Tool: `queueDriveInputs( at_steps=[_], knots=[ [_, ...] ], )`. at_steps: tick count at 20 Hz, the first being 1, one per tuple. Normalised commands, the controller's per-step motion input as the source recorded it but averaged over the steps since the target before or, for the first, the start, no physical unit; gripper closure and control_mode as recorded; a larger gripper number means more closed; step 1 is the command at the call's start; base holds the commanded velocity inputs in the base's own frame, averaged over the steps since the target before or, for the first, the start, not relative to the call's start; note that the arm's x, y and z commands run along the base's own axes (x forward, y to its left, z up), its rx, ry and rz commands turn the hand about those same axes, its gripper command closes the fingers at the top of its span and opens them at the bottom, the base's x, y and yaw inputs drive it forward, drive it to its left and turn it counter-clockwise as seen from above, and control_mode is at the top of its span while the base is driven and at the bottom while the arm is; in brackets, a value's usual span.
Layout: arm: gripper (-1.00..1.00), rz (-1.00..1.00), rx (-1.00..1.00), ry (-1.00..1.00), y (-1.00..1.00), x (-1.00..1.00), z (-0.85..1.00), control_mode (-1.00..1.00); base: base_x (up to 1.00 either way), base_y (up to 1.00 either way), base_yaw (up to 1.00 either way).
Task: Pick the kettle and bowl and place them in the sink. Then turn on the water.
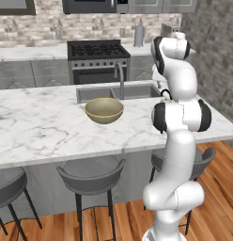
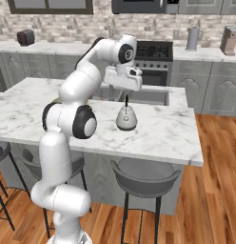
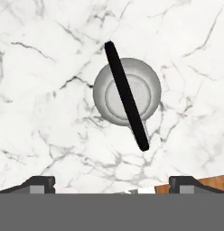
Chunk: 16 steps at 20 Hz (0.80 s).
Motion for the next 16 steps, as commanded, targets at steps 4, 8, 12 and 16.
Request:
queueDriveInputs(
  at_steps=[4, 8, 12, 16],
  knots=[
    [-1.0, -0.08, 0.0, -0.01, -0.28, 0.17, -0.18, -1.0, 0.0, 0.0, 0.0],
    [-1.0, 0.0, 0.0, -0.02, -0.24, 0.24, -0.04, -1.0, 0.0, 0.0, 0.0],
    [-1.0, 0.0, 0.0, 0.0, -0.09, 0.22, 0.0, -1.0, 0.0, 0.0, 0.0],
    [-1.0, 0.0, 0.0, 0.0, 0.0, 0.09, 0.0, -1.0, 0.0, 0.0, 0.0]
  ],
)
